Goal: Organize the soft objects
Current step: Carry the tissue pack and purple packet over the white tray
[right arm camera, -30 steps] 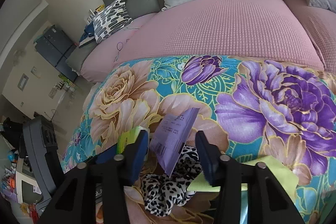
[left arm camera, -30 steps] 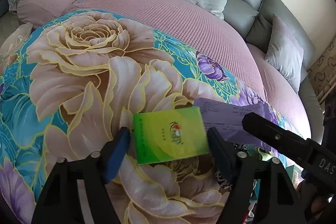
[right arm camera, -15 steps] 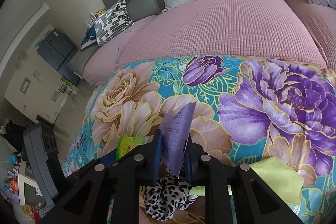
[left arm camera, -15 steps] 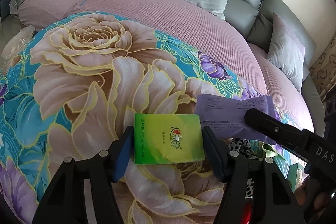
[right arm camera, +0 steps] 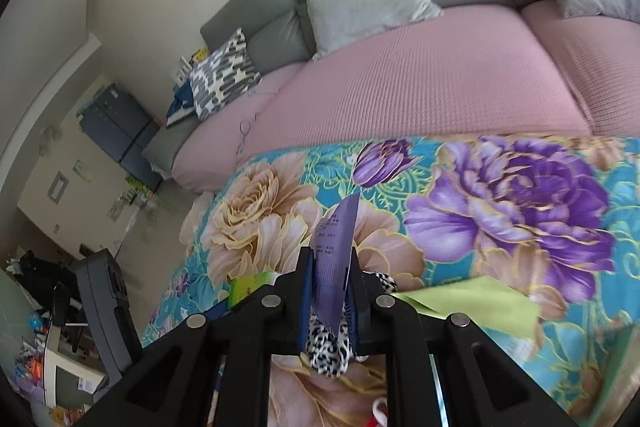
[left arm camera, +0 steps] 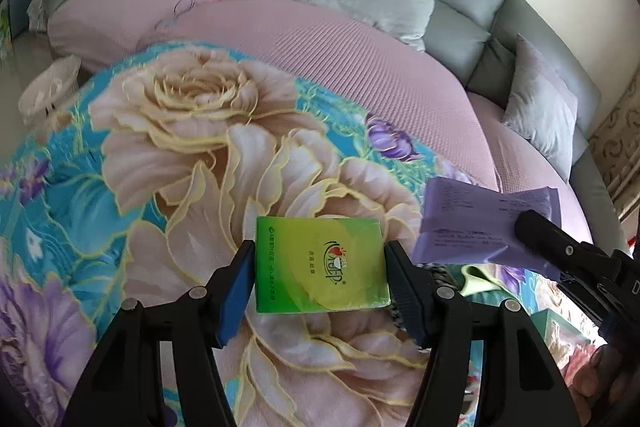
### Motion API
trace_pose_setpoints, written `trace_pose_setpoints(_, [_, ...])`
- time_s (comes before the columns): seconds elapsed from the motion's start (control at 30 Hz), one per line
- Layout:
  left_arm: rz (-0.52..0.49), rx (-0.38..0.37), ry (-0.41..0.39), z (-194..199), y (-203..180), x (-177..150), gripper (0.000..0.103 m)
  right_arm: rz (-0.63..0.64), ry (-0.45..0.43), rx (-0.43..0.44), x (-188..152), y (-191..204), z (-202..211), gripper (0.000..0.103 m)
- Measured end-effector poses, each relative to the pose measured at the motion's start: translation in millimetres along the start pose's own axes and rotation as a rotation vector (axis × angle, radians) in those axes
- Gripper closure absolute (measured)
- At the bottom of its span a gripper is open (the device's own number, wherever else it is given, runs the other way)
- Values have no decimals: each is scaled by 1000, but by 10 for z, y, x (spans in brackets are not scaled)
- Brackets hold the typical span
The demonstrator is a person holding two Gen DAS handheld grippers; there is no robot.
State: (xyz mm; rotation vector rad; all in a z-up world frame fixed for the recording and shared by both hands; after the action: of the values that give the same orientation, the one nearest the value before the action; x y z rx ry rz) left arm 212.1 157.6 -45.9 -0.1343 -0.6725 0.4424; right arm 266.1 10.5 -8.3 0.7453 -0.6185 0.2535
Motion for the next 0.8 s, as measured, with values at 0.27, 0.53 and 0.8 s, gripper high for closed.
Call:
trace_pose_setpoints(0.27, [-53,-14,-59,431,-321,-9,38,-12,-96,-81,-92,-72,624,88])
trace_pose_setpoints(0.53, [-122,-70,-100,712,-842,-192,38,-94,-234,-152,-357,-347,1441,88])
trace_pose_setpoints(0.8, [-232,-145,-106,809,-1556,-481,38,-151,-334,-273,-569,-718,2148,88])
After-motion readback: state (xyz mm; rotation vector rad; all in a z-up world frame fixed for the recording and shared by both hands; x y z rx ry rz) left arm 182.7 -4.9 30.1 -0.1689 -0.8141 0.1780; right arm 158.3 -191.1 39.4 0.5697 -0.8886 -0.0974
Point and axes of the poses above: each gripper's, at about its wrist camera, not at the fingertips, and z roughly against the way its jaws point, y to its left, x to its top, the point moved 8 cm from there along -z, roughly the way its jaws point, and after that the axes turned 4 degrees about x, right-handed, at the moved point
